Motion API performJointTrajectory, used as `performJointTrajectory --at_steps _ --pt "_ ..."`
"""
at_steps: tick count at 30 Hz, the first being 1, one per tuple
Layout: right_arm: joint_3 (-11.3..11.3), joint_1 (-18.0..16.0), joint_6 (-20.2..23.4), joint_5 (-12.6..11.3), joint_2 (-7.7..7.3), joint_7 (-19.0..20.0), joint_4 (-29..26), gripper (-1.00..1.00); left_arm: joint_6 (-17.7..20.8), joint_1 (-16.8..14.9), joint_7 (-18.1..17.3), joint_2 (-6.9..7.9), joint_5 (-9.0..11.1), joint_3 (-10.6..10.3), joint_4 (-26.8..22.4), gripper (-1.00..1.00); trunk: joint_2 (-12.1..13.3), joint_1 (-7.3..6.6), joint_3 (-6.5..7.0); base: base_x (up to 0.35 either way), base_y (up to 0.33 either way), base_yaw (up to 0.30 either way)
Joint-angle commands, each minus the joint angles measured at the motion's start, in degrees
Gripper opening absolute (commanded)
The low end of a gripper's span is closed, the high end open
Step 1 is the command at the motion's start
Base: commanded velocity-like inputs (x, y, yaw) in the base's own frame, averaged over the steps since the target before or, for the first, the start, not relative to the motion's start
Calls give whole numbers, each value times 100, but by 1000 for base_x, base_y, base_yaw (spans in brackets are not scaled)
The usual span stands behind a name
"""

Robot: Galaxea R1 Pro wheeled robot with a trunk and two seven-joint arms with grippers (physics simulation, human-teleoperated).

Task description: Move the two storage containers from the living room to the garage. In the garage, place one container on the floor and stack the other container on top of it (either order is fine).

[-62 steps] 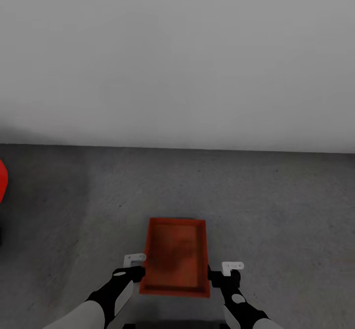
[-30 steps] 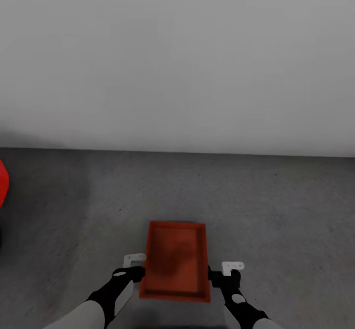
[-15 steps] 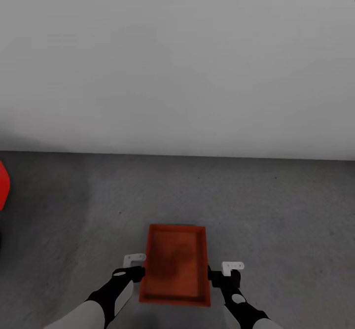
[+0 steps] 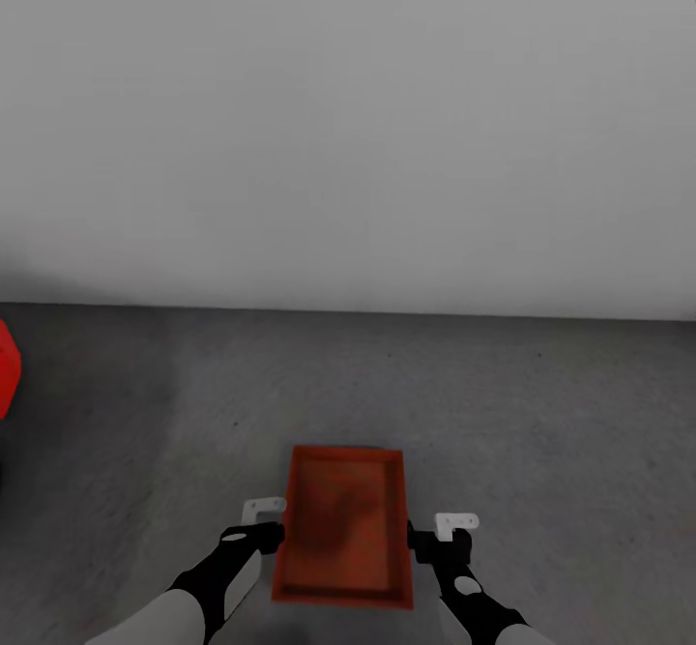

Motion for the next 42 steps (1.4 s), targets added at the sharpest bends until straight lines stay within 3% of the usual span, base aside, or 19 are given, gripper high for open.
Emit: performJointTrajectory --at_steps 1,16,42 --pt "-40 -4 -16 62 3 -23 6 100 31 0 37 3 58 -51 -13 100 -3 1 5 0 0 -57" --pt "-48 -4 -7 57 -4 -23 6 100 30 0 43 -5 57 -47 -30 100 -3 1 71 -33 0 -33" --pt "-42 -4 -3 63 0 -23 6 100 30 0 36 -14 61 -44 -23 100 -3 1 71 -332 0 0"
